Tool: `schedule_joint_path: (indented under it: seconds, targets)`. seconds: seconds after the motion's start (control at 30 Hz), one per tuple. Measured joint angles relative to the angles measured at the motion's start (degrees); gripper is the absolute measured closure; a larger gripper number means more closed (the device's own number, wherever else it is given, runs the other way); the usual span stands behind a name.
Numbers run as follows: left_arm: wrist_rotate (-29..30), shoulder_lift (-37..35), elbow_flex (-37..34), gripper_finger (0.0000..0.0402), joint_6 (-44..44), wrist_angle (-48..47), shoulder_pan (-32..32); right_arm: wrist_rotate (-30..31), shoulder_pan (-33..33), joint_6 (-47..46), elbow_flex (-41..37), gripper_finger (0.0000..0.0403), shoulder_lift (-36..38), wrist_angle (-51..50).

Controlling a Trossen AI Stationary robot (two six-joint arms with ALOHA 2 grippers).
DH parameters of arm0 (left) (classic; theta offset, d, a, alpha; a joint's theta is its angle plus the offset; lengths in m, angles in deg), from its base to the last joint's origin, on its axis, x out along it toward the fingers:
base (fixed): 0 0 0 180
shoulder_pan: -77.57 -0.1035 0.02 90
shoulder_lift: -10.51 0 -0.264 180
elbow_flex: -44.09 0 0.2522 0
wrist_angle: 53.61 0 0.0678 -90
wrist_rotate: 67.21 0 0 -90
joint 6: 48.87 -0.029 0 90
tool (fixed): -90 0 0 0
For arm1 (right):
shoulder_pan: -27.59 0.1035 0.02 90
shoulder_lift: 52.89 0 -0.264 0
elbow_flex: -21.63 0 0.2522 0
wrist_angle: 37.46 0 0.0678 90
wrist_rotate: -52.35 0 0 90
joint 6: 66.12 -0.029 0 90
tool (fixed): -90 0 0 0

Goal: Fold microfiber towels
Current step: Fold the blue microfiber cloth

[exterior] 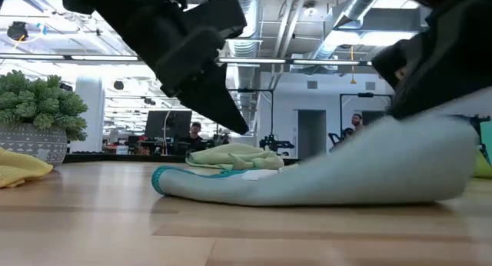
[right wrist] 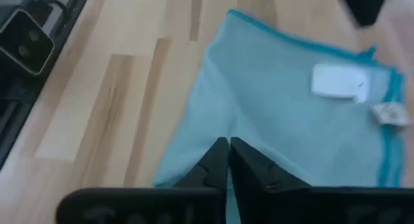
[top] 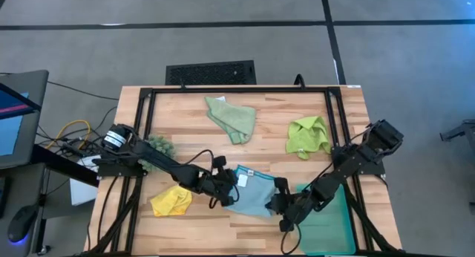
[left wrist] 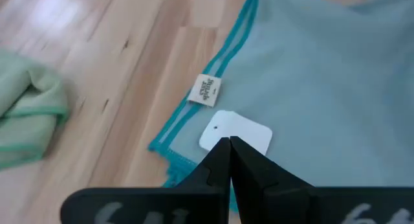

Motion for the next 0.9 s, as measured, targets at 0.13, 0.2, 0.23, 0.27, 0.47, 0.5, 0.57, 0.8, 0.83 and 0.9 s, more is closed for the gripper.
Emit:
schedule_joint_path:
  seconds: [0.13,0.2,0.23,0.27,0.47,0.5,0.57,0.8,0.83,0.9]
  targets:
    - [-1.8,2.1,0.0,0.0402,-0.6,2.5,-0.1,-1.2,0.8,-1.7,-0.1,0.0328,0.0,2.0]
    - [-2.7,3.9,0.2,0.0401,-0.6,4.7,-0.4,-1.6,0.9,-1.8,-0.1,0.0307,0.0,3.9]
    - [-3.1,4.4,0.2,0.0402,-0.6,4.1,-0.6,-2.2,0.8,-1.8,-0.1,0.0295,0.0,5.0]
    - [-3.5,4.8,0.1,0.0401,-0.6,3.8,-0.7,-3.1,0.8,-1.7,-0.1,0.0282,0.0,5.8]
    - [-11.3,7.0,0.3,0.0401,2.1,4.8,-2.7,-3.2,0.6,-1.1,0.0,0.0214,0.1,3.3]
    - [-13.3,7.2,0.4,0.0402,2.6,5.0,-3.1,-2.2,0.3,-2.0,0.0,0.0207,0.1,2.3]
    - [-16.6,7.2,0.3,0.0402,2.4,4.9,-3.6,-1.2,-0.5,-4.2,0.0,0.0199,0.1,0.6]
    - [-15.6,8.0,0.5,0.0402,-0.9,4.7,-3.7,-1.2,-1.3,-6.2,-0.7,0.0205,-0.9,-6.3]
    - [-11.8,7.6,0.5,0.0402,0.8,3.6,-3.5,-1.0,-1.2,-6.0,-1.3,0.0209,-0.9,-6.4]
    - [-4.8,6.4,0.2,0.0401,2.7,0.4,-2.9,0.1,-1.4,-6.0,-2.2,0.0217,-0.9,-5.2]
